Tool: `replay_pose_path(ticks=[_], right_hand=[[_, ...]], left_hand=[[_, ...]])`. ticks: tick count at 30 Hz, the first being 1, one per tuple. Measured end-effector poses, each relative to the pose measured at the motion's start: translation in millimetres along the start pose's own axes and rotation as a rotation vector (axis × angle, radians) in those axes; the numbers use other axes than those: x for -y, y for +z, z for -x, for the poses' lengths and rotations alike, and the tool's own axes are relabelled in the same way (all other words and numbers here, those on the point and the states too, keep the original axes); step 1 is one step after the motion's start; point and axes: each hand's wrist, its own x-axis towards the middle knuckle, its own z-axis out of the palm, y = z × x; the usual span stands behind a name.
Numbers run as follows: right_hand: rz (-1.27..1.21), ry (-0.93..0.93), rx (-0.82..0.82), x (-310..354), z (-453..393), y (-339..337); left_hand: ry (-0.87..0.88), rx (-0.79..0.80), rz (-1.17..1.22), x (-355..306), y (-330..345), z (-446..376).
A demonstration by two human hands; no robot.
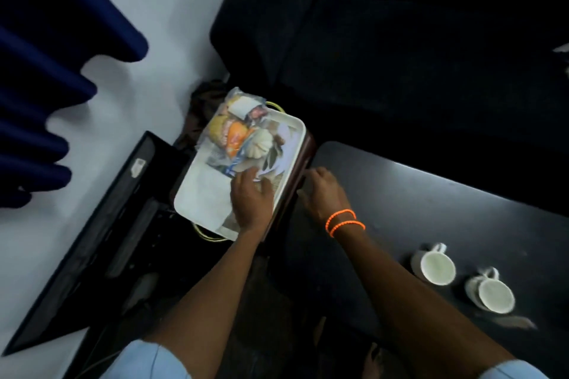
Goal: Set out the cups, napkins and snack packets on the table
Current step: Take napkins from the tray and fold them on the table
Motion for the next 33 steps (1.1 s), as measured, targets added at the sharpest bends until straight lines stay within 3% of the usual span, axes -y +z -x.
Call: replay_pose_path(ticks=[3,6,8,11,16,21,24,28,31,33], right_hand=[[-0.042,0.004,0.156,40,-26,31],[0.131,0.016,0.154,66,-48,57],[0.257,-0.011,0.132,81,-59,70],[0.189,-0.002,0.203,106,-73,90],[-0.018,0.236,0.333,134,-93,115],[0.03,0.254,0.505,142,-103,123],[-0.117,0.236,0.444,135,-100,123],[-0.361,0.214,0.37,123,-94,95],[-0.713,0.354,0.277,101,-85,64],[-0.941,0.46,0.263,77,-75,40]], left_hand=[[-0.27,-0.165,-0.118,50,-39,-23],[-0.493,-0.193,-0.181,89,-70,-36],[-0.514,-0.108,-0.173,107,-79,-39],[-0.474,0.012,-0.202,126,-80,-35],[-0.485,-0.01,-0.205,133,-75,-34],[-0.503,0.023,-0.212,133,-76,-38],[-0.502,0.006,-0.23,129,-77,-38],[-0.443,-0.159,-0.182,109,-70,-35],[-0.465,-0.186,0.076,82,-55,-35],[-0.567,-0.086,0.361,56,-42,-36]])
